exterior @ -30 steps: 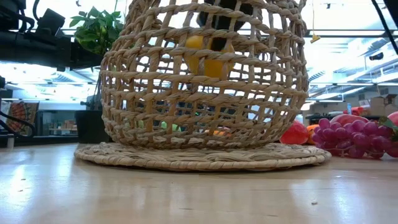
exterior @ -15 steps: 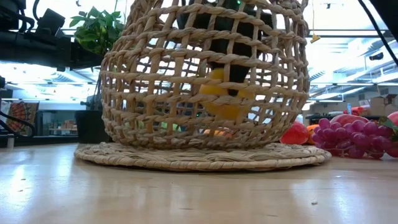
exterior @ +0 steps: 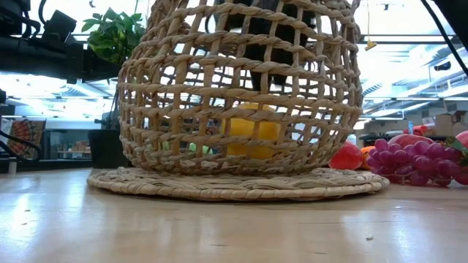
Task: Build produce basket
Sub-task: Put the red apple into the woven basket
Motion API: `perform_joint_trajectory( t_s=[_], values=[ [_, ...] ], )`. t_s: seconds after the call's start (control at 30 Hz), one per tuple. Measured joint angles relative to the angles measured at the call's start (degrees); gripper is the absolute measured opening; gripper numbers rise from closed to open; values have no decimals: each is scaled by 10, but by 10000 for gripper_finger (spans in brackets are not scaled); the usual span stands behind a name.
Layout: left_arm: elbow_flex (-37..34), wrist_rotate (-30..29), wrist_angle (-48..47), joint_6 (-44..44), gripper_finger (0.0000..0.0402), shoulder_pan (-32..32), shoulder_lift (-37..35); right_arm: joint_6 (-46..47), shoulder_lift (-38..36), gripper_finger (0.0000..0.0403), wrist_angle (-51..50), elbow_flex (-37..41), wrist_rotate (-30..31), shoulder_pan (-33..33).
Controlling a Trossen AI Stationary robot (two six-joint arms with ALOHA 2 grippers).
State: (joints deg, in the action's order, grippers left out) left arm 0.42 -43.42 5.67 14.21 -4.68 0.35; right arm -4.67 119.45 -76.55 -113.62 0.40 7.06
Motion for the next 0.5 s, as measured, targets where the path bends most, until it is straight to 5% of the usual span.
perform_joint_trajectory(
  t_s=[0.23, 0.5],
  values=[
    [0, 0, -2, 0, 388, 0, 0, 40, -58, 387, -4, -90, 11, -12],
    [0, 0, -2, 0, 388, 0, 0, 75, -197, 379, 58, -73, 39, -67]
  ],
)
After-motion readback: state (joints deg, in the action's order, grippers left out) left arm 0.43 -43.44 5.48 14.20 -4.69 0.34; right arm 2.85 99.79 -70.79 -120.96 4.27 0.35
